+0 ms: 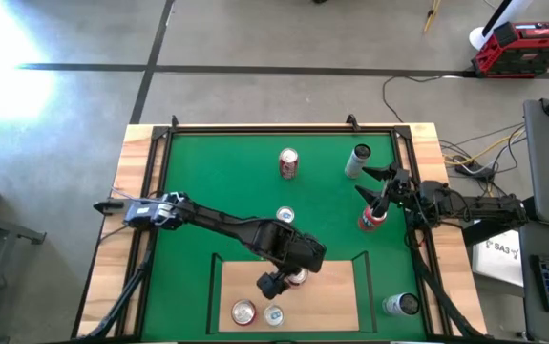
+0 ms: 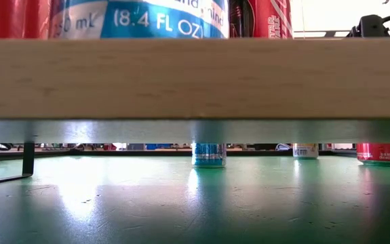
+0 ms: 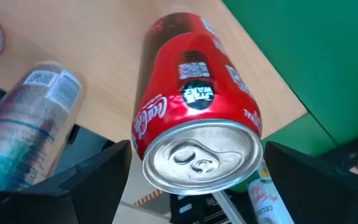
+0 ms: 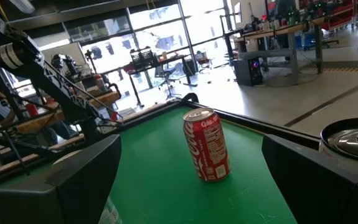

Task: Place canned beverage on shelf
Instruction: Put the bottom red soda can on the shelf

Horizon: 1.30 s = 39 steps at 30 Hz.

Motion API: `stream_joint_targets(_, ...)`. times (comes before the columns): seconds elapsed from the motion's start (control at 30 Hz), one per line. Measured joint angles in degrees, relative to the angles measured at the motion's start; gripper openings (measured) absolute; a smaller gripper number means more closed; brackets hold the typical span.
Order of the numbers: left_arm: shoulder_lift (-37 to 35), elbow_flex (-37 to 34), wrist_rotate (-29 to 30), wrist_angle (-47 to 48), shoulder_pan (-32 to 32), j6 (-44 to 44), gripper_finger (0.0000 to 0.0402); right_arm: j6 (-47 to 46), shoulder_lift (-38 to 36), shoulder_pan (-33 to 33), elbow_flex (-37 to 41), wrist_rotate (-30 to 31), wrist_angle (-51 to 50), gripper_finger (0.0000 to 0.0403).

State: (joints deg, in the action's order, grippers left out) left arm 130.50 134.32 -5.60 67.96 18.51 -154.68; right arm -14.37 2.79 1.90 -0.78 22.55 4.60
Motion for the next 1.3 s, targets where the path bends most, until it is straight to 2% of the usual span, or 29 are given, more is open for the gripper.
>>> stream_joint_targets(0.6,0.53,-0.02,-2.09,-0.31,-0.40,-8.08,0.0348,0.00,0.00,0.01,0.00,0.00,0.00,0.0381)
stream_joint_targets(0.93,2.60,-0.04,-2.59,-0.08,-0.44,-9.41,0.0289,0.00,0.00,0.00,0.02,0.00,-0.02,0.0381)
stream_joint_targets(1.3,2.73,-0.04,-4.21,-0.89,0.46,-9.35,0.0289,0.00,0.00,0.01,0.02,0.00,0.00,0.0381)
